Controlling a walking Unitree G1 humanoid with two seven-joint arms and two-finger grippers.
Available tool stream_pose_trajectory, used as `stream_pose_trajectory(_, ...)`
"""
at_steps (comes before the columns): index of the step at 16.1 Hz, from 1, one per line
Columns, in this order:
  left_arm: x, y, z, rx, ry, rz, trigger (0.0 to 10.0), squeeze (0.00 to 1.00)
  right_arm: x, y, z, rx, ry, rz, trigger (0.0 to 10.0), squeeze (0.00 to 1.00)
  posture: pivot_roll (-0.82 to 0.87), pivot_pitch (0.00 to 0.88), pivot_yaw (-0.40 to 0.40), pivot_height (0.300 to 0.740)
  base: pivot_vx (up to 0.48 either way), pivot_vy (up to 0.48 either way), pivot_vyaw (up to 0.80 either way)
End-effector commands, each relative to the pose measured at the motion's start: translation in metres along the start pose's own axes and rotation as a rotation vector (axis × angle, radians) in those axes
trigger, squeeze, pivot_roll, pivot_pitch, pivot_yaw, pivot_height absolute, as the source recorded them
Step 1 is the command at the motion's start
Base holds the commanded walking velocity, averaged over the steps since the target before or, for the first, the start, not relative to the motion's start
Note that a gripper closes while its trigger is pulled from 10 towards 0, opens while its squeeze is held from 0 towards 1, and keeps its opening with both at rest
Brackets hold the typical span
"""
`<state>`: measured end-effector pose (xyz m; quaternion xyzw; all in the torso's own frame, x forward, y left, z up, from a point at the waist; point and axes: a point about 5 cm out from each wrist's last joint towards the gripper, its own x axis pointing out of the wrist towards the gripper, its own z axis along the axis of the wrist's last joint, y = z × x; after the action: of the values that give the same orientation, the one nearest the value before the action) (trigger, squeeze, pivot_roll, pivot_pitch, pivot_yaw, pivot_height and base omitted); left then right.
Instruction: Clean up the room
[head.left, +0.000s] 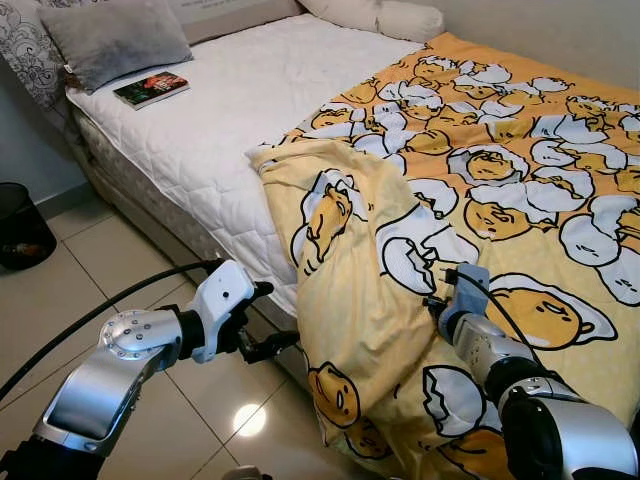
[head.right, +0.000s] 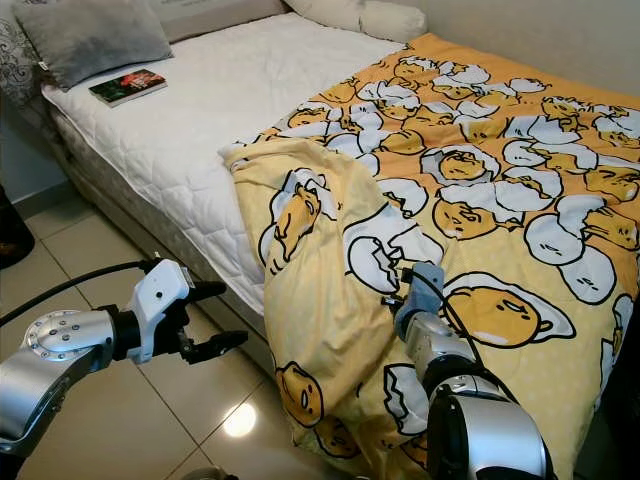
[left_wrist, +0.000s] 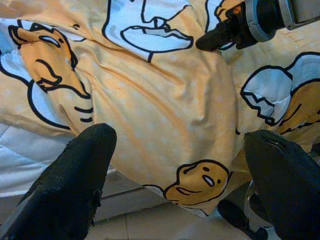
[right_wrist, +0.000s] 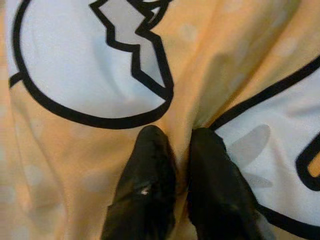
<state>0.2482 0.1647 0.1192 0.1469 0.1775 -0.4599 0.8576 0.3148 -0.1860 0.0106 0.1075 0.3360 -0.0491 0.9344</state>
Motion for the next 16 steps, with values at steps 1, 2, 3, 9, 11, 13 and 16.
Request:
stream_pose_trajectory(1, 0.001, 0.001, 0.002, 0.004, -0.005, 0.003, 10.0, 0.42, 0.000, 0.000, 0.008, -0.035, -0.022, 0.032, 0.0, 0.00, 0.05, 0.000, -0.020, 0.740, 0.000, 0.000, 0.00)
stream_pose_trajectory(2, 0.002, 0.002, 0.002, -0.001, -0.010, 0.013, 10.0, 0.42, 0.000, 0.003, 0.014, -0.083, -0.037, 0.092, 0.0, 0.00, 0.05, 0.000, -0.023, 0.740, 0.000, 0.000, 0.00)
stream_pose_trajectory(3, 0.002, 0.002, 0.001, -0.004, -0.011, 0.017, 10.0, 0.42, -0.001, 0.004, 0.015, -0.100, -0.043, 0.113, 0.0, 0.00, 0.04, 0.000, -0.023, 0.740, 0.000, 0.000, 0.00)
stream_pose_trajectory(9, 0.000, 0.009, -0.001, -0.020, -0.028, 0.058, 10.0, 0.42, -0.018, 0.072, 0.048, -0.579, -0.159, 0.701, 0.0, 0.00, 0.01, 0.000, -0.008, 0.740, 0.000, 0.000, 0.00)
stream_pose_trajectory(11, -0.007, 0.025, 0.004, -0.015, -0.073, 0.177, 10.0, 0.42, -0.037, 0.107, 0.054, -0.572, -0.219, 0.969, 0.0, 0.00, 0.02, 0.000, -0.012, 0.740, 0.000, 0.000, 0.00)
stream_pose_trajectory(13, -0.020, 0.046, 0.016, -0.066, -0.184, 0.345, 10.0, 0.42, -0.058, 0.127, 0.056, -0.571, -0.237, 1.171, 0.0, 0.00, 0.02, 0.000, -0.013, 0.740, 0.000, 0.000, 0.00)
stream_pose_trajectory(16, -0.056, 0.072, 0.041, -0.175, -0.405, 0.493, 10.0, 0.41, -0.089, 0.137, 0.038, -0.633, -0.129, 1.484, 0.0, 0.00, 0.03, 0.000, -0.026, 0.740, 0.000, 0.000, 0.00)
